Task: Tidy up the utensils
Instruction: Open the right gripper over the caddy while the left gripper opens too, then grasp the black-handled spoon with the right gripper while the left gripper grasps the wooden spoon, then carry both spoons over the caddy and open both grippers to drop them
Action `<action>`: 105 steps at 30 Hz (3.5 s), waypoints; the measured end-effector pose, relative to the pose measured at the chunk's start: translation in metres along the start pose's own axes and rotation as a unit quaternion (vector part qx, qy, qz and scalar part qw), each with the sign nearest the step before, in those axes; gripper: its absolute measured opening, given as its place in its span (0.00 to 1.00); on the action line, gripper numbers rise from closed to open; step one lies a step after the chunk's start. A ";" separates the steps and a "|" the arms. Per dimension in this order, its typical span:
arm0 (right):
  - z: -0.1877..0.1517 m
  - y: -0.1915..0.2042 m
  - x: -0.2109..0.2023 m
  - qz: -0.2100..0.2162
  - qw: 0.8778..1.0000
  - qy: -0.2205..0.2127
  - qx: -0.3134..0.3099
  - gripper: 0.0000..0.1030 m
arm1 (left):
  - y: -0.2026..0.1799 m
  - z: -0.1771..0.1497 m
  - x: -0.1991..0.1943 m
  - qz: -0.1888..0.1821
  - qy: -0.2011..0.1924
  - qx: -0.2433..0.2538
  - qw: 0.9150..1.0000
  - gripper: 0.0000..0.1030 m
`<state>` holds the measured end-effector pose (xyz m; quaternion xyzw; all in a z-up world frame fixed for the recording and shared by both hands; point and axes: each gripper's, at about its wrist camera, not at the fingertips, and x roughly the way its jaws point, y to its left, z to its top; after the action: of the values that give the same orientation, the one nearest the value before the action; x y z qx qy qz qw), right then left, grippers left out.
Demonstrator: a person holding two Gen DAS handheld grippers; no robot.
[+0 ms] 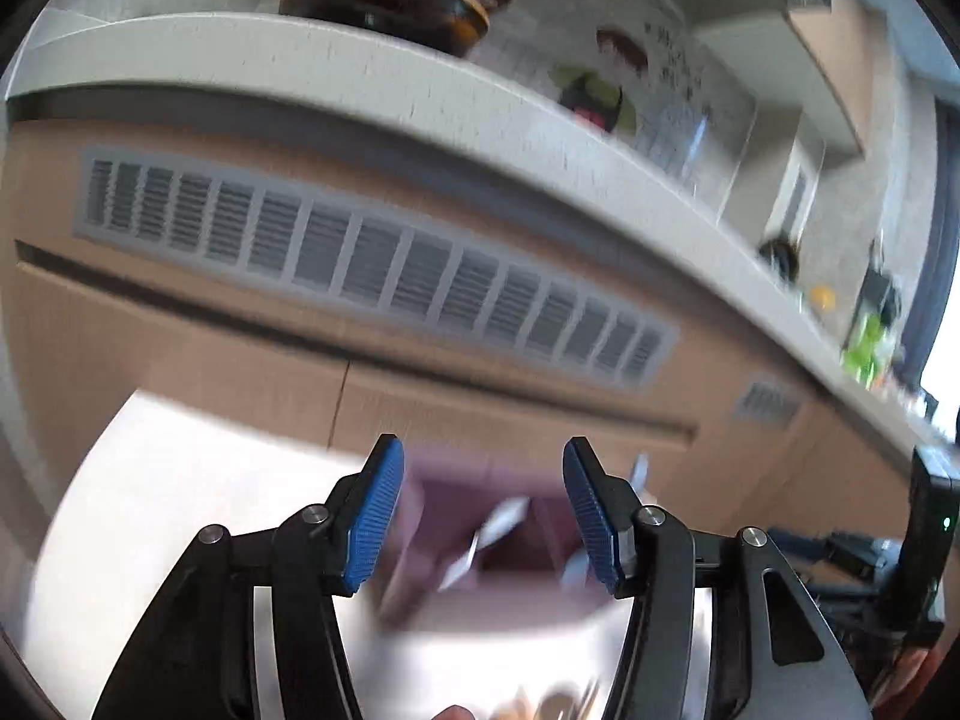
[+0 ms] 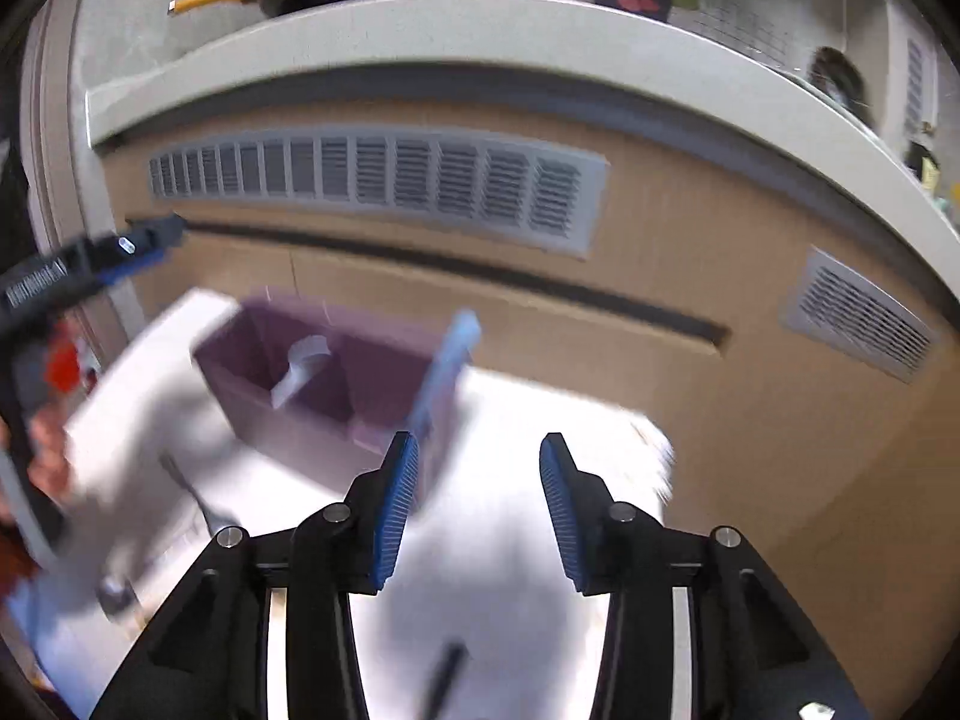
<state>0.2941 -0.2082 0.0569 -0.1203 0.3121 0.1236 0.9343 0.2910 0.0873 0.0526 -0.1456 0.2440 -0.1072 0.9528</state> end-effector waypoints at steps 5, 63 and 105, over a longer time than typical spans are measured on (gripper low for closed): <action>-0.063 -0.001 -0.015 -0.029 0.999 0.043 0.007 0.38 | -0.006 -0.053 -0.027 0.069 0.074 0.055 0.993 0.55; -0.116 0.032 -0.031 0.046 0.990 0.091 0.100 0.11 | -0.086 -0.139 0.090 0.047 0.330 0.191 0.923 0.32; -0.018 0.008 -0.085 0.056 0.992 -0.039 0.110 0.11 | -0.072 0.006 -0.064 -0.086 0.061 0.027 0.994 0.30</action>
<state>0.2158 -0.2199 0.0939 0.0060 0.2932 0.1455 0.9449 0.2296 0.0394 0.1089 -0.1331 0.2847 -0.2040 0.9272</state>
